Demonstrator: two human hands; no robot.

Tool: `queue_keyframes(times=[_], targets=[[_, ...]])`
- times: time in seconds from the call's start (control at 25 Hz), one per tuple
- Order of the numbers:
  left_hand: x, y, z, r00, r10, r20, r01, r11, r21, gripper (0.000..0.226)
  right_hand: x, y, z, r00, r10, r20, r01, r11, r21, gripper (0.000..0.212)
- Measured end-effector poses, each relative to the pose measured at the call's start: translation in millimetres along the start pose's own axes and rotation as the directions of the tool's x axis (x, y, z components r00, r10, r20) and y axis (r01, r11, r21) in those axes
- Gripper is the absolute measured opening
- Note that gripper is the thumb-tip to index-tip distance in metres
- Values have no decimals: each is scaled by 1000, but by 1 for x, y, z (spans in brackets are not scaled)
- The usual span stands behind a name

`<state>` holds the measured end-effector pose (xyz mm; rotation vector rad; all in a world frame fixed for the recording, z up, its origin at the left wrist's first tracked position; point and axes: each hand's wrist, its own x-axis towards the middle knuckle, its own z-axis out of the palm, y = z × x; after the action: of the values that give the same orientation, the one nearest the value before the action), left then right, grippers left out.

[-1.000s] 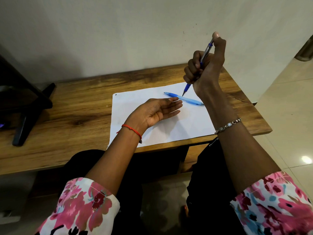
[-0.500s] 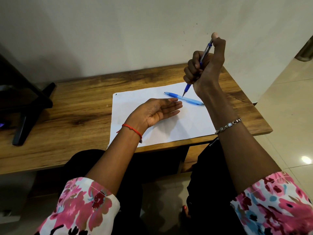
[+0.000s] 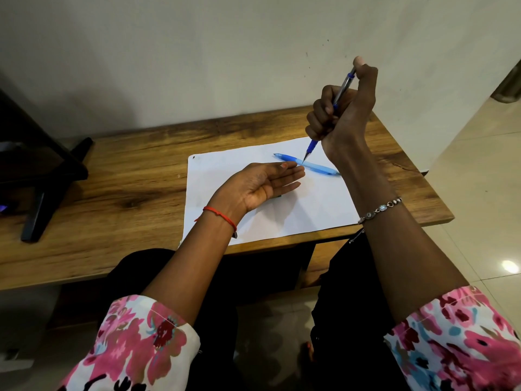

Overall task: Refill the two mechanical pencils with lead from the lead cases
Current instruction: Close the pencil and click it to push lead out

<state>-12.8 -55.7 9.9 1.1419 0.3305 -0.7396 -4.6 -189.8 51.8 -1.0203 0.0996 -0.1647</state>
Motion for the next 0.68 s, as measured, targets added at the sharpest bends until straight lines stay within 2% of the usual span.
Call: queue_keyframes(times=[0.68], targets=[[1,-1,-1,1000,16,4,-16,1000,-4,23,3,1,-2,1000,-6,-27,7,999,48,66]])
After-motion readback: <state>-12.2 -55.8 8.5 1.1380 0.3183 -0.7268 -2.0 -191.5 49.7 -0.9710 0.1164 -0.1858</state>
